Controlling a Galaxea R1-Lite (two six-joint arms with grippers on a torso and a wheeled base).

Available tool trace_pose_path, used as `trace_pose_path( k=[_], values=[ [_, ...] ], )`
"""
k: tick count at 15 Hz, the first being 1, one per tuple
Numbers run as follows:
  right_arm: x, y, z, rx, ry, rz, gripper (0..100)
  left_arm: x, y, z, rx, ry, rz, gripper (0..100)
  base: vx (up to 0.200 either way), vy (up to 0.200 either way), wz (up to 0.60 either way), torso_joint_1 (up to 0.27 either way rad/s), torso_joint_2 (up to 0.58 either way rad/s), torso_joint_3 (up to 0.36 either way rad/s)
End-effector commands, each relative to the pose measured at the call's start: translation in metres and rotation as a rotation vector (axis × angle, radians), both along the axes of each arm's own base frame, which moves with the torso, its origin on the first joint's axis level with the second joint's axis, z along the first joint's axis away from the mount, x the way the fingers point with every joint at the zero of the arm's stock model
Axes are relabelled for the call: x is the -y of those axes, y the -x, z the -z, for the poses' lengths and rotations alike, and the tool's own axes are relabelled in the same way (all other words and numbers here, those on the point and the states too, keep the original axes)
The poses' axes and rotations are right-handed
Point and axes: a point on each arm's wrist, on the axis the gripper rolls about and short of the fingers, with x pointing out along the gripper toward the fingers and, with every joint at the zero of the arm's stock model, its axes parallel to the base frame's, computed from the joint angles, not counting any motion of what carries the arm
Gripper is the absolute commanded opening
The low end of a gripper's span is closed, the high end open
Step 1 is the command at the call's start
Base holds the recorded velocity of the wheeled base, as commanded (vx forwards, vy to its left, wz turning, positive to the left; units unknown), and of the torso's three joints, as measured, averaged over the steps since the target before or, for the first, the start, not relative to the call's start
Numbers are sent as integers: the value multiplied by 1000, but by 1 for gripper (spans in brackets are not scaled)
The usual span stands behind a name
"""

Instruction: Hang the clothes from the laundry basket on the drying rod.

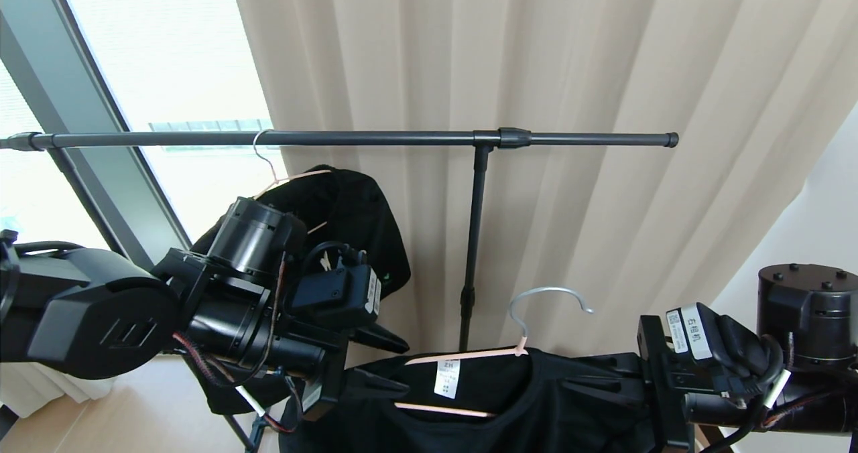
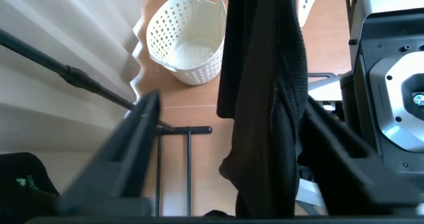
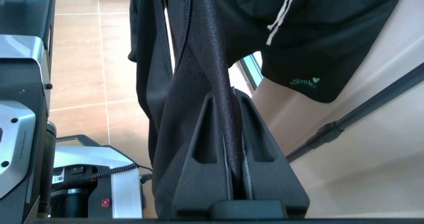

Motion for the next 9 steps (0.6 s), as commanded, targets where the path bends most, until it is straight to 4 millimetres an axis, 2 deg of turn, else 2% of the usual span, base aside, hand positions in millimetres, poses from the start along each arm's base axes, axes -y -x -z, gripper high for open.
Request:
trace_pose_path(
  k=[1, 6, 7, 9],
  values=[
    [0, 0, 1, -2, 0, -3, 0, 0, 0, -1, 4, 2, 1, 0, 0, 0, 0, 0, 0, 0],
    [-1, -1, 0, -1, 3, 4, 0, -3, 1, -4, 12, 7, -9, 0, 0, 0, 0, 0, 0, 0],
    [-1, -1, 0, 1, 3, 5, 100, -4, 1, -5, 15, 9, -9, 0, 0, 0, 0, 0, 0, 0],
    [0, -2, -1, 5, 0, 8, 100, -6, 2, -8, 27, 15, -17, 0, 0, 0, 0, 0, 0, 0]
  ],
)
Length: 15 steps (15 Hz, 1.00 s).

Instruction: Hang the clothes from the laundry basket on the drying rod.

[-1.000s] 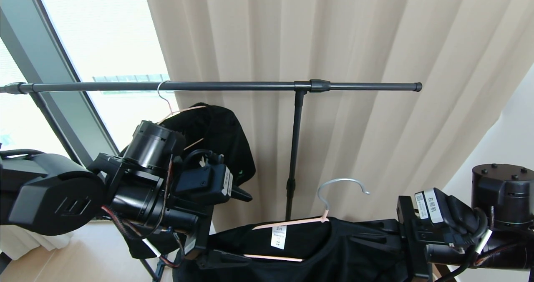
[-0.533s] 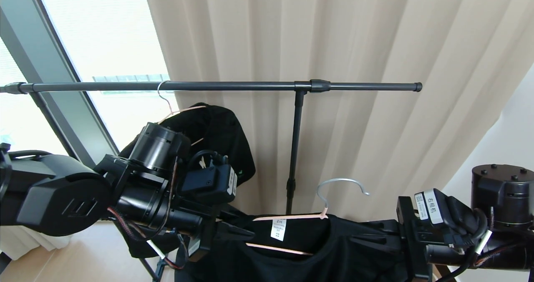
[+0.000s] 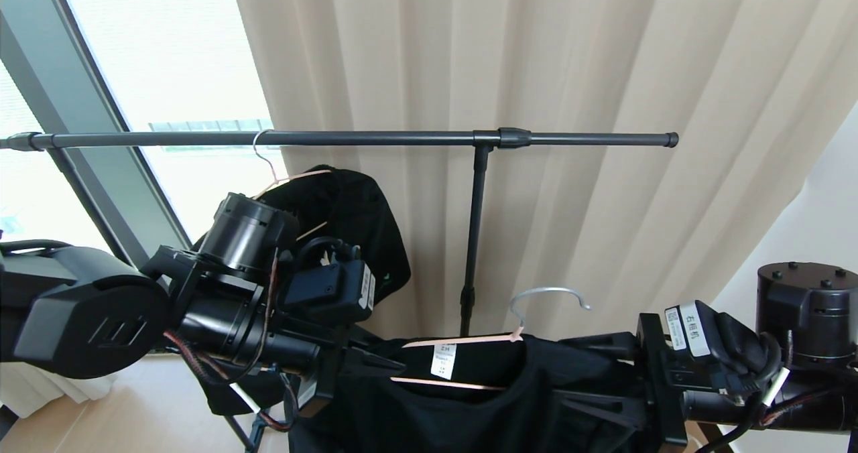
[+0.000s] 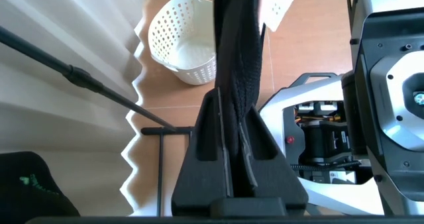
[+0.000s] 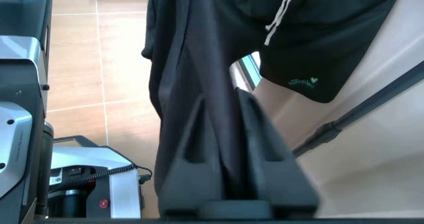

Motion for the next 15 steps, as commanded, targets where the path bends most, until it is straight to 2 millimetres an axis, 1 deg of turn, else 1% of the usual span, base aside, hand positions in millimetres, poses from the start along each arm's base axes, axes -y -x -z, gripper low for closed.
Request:
trace_pose_path(
  k=[1, 4, 7, 9, 10, 11, 15],
  values=[
    [2, 0, -1, 8, -5, 7, 100, -4, 0, -4, 12, 9, -13, 0, 0, 0, 0, 0, 0, 0],
    [15, -4, -8, 36, -17, 64, 100, -14, 1, -9, 24, 16, -42, 0, 0, 0, 0, 0, 0, 0],
    [23, -6, -13, 56, -30, 87, 100, -28, 6, -10, 23, 15, -84, 0, 0, 0, 0, 0, 0, 0],
    [25, -11, -12, 49, -27, 104, 100, -40, 12, -12, 31, 18, -118, 0, 0, 0, 0, 0, 0, 0],
    [26, -14, -10, 40, -24, 111, 100, -43, 15, -12, 33, 20, -123, 0, 0, 0, 0, 0, 0, 0],
    [28, -20, -7, 30, -19, 128, 100, -48, 18, -15, 46, 25, -139, 0, 0, 0, 0, 0, 0, 0],
    [33, -35, 6, -16, -3, 165, 100, -57, 21, -21, 66, 32, -170, 0, 0, 0, 0, 0, 0, 0]
  ],
)
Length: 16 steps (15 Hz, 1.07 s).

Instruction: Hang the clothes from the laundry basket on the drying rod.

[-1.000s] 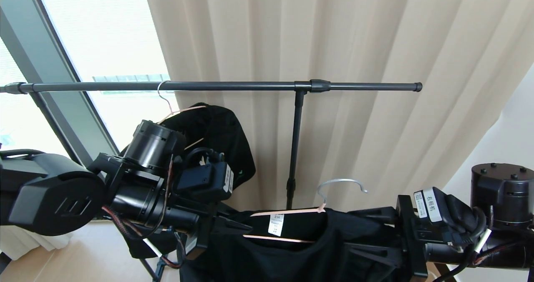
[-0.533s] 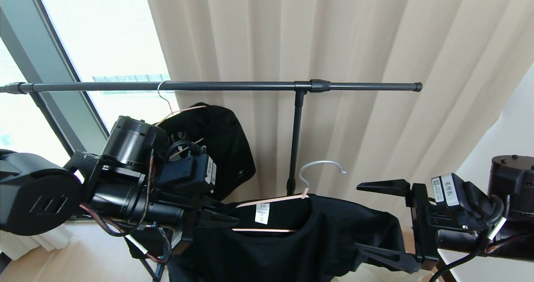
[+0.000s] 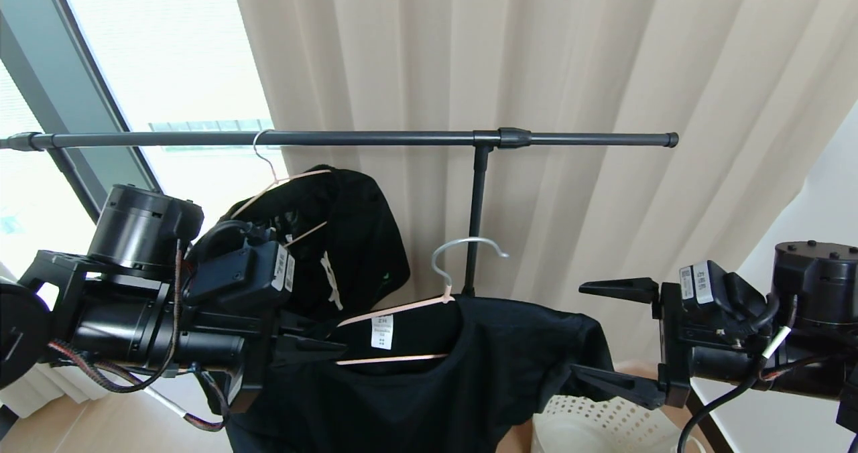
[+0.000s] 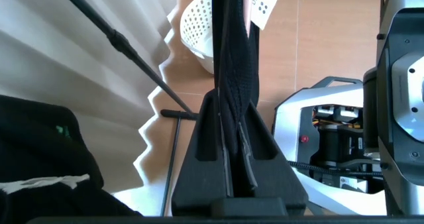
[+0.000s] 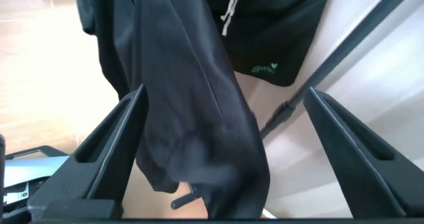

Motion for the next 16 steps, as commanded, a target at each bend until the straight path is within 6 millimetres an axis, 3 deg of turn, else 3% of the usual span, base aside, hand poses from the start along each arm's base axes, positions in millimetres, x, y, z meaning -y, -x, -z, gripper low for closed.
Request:
trace_pose_path(
  k=[1, 16],
  values=[
    [4, -10, 11, -41, 9, 25, 100, -3, 3, -5, 20, 6, -10, 0, 0, 0, 0, 0, 0, 0],
    [15, -32, 33, -101, 37, 85, 100, -14, 20, -22, 42, 49, -63, 0, 0, 0, 0, 0, 0, 0]
  ],
)
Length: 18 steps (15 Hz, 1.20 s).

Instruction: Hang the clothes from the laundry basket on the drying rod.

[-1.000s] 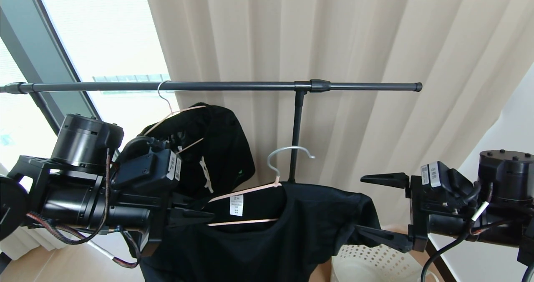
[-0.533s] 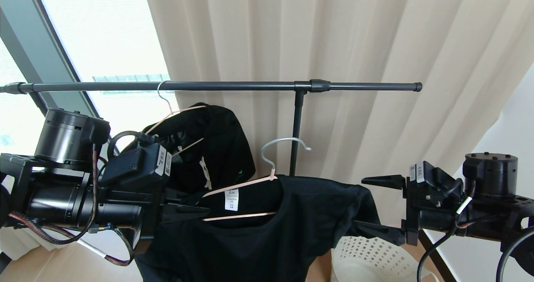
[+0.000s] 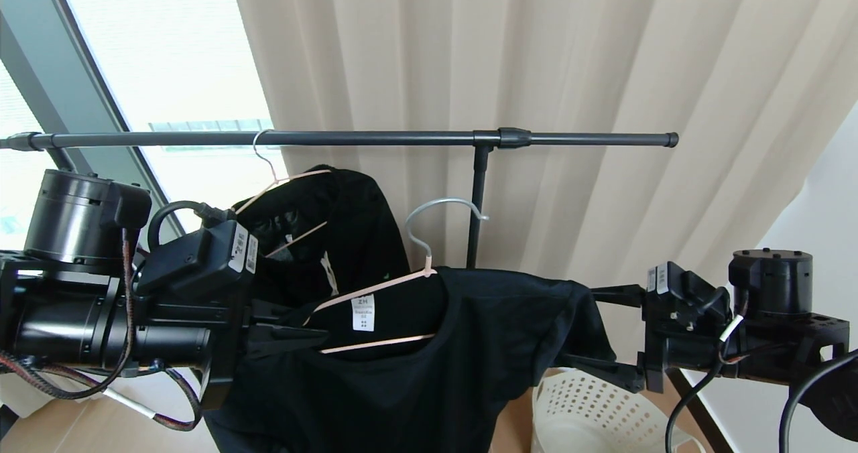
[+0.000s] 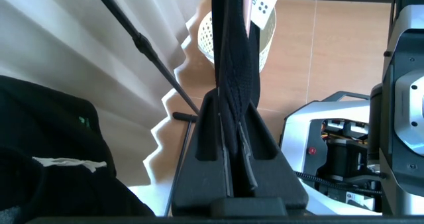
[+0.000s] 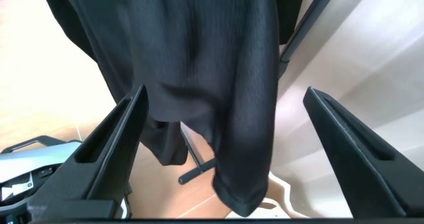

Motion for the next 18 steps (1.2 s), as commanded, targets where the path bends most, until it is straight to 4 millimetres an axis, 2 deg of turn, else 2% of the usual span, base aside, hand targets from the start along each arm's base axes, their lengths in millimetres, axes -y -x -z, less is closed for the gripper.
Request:
trace_pose_path(
  k=[1, 8, 9, 15, 18],
  values=[
    [2, -1, 1, -3, 0, 10, 100, -2, 7, -6, 24, 7, -1, 0, 0, 0, 0, 0, 0, 0],
    [8, -6, 1, 2, 0, 31, 100, -3, 11, -5, 13, 14, -11, 0, 0, 0, 0, 0, 0, 0],
    [8, -7, 2, 0, 0, 31, 0, -4, 12, -5, 11, 13, -11, 0, 0, 0, 0, 0, 0, 0],
    [8, -11, 1, 4, 5, 49, 0, -4, 13, -1, -1, 10, -9, 0, 0, 0, 0, 0, 0, 0],
    [16, -16, -2, 17, 1, 77, 0, -8, 13, 1, -5, 9, -26, 0, 0, 0, 0, 0, 0, 0]
  ],
)
